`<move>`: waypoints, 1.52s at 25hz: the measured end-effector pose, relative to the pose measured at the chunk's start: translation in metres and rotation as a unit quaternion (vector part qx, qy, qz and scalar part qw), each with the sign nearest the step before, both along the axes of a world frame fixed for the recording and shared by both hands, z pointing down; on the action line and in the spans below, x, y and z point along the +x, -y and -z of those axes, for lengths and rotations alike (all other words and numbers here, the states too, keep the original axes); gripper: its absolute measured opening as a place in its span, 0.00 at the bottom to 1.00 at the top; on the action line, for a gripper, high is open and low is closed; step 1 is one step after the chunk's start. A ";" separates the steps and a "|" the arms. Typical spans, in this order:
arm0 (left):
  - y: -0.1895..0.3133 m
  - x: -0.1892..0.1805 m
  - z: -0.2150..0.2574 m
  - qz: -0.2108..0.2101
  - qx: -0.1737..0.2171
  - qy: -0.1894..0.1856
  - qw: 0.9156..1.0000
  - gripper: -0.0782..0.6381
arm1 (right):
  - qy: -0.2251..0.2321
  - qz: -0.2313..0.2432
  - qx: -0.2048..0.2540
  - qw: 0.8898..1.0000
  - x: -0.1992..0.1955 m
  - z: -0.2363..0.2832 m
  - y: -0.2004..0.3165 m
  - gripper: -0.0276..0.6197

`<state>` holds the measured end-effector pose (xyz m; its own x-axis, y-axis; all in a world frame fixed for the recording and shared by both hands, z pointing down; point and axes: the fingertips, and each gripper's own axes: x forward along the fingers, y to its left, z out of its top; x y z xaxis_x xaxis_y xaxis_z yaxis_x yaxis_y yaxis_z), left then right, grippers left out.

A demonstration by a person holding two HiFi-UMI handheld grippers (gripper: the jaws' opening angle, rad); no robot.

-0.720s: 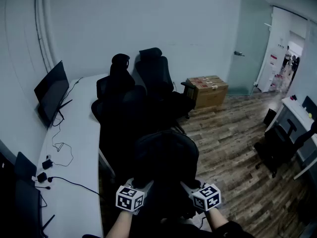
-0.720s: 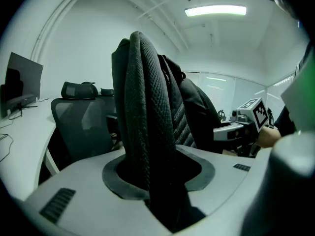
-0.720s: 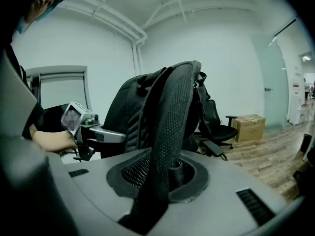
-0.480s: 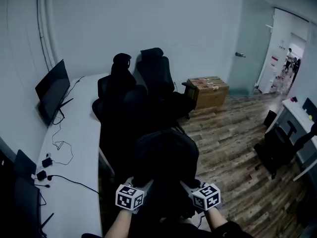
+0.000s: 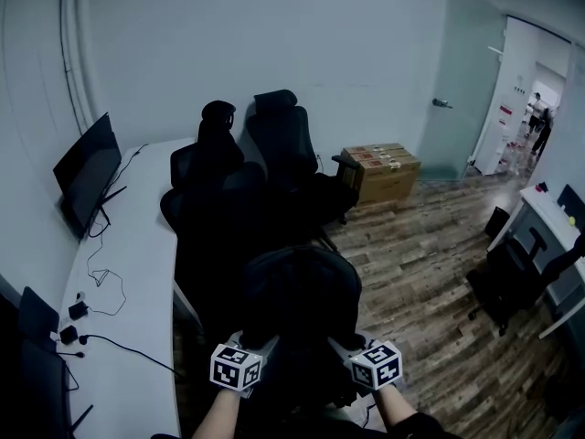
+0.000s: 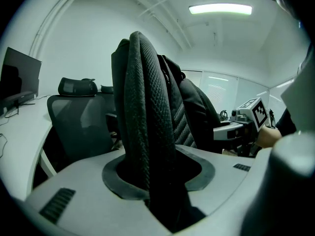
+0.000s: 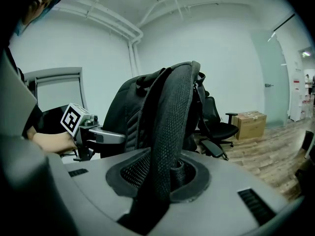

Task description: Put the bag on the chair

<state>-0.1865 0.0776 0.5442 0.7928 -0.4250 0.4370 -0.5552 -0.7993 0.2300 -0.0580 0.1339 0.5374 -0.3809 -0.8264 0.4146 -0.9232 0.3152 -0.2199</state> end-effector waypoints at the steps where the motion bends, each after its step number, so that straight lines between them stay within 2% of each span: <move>1: 0.007 0.006 -0.001 0.001 -0.001 0.001 1.000 0.36 | 0.001 0.000 -0.001 1.000 0.006 -0.001 0.008 0.22; 12: 0.091 0.108 -0.005 0.015 -0.008 0.000 1.000 0.36 | 0.008 0.015 -0.003 1.000 0.111 -0.004 0.097 0.22; 20: 0.133 0.172 -0.008 0.045 -0.014 -0.007 0.999 0.36 | -0.007 0.053 -0.008 0.999 0.177 -0.004 0.147 0.22; 28: 0.154 0.187 -0.016 0.076 -0.017 -0.008 0.997 0.36 | -0.003 0.084 -0.009 0.996 0.196 -0.013 0.178 0.22; 38: 0.209 0.164 -0.024 0.115 -0.027 -0.010 0.993 0.36 | -0.010 0.116 -0.018 0.993 0.176 -0.019 0.244 0.22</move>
